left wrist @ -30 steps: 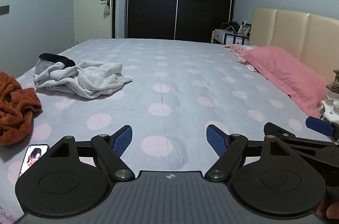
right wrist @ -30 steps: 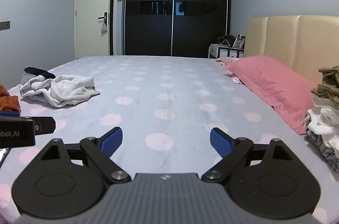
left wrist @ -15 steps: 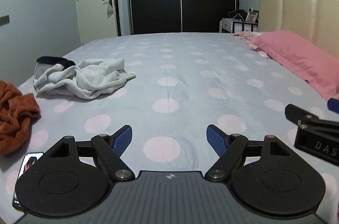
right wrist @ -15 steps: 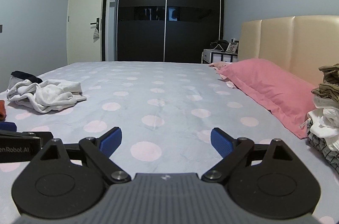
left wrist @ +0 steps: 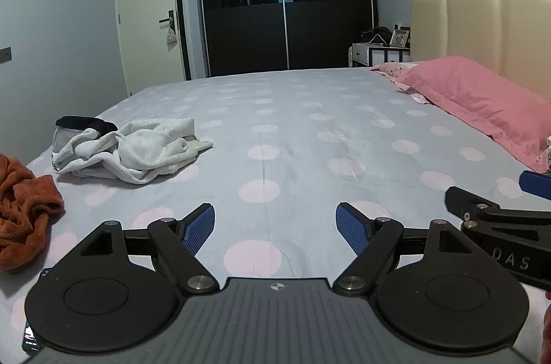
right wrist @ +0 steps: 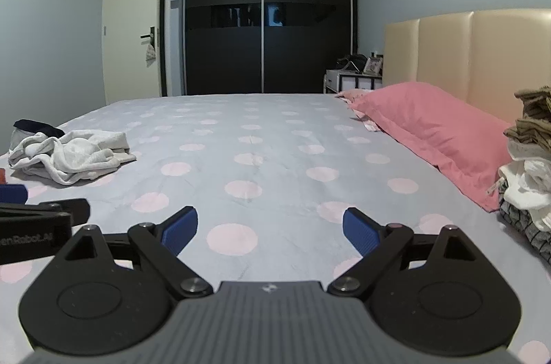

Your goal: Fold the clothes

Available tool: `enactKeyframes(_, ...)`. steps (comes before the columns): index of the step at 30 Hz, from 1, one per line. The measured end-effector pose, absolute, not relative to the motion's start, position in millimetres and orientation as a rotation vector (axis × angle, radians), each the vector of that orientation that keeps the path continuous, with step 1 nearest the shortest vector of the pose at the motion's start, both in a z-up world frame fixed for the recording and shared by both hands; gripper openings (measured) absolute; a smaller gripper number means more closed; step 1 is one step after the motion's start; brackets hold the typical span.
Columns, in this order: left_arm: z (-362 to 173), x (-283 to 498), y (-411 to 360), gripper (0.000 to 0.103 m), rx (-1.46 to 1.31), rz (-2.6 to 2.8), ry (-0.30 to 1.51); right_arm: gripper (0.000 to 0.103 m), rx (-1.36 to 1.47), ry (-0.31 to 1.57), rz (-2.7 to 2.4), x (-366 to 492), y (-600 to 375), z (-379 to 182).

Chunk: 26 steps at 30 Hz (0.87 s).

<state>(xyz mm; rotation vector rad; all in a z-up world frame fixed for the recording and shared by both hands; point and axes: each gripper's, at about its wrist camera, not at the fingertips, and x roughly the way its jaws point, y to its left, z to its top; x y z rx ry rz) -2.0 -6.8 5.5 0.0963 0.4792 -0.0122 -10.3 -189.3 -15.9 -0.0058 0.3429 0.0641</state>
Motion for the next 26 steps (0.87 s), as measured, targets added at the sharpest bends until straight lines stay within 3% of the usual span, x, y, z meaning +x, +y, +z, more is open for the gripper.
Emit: enactKeyframes(26, 2, 1, 1, 0.078, 0.057, 0.013, 0.559, 0.094, -0.040, 0.317, 0.114, -21, -181, -13)
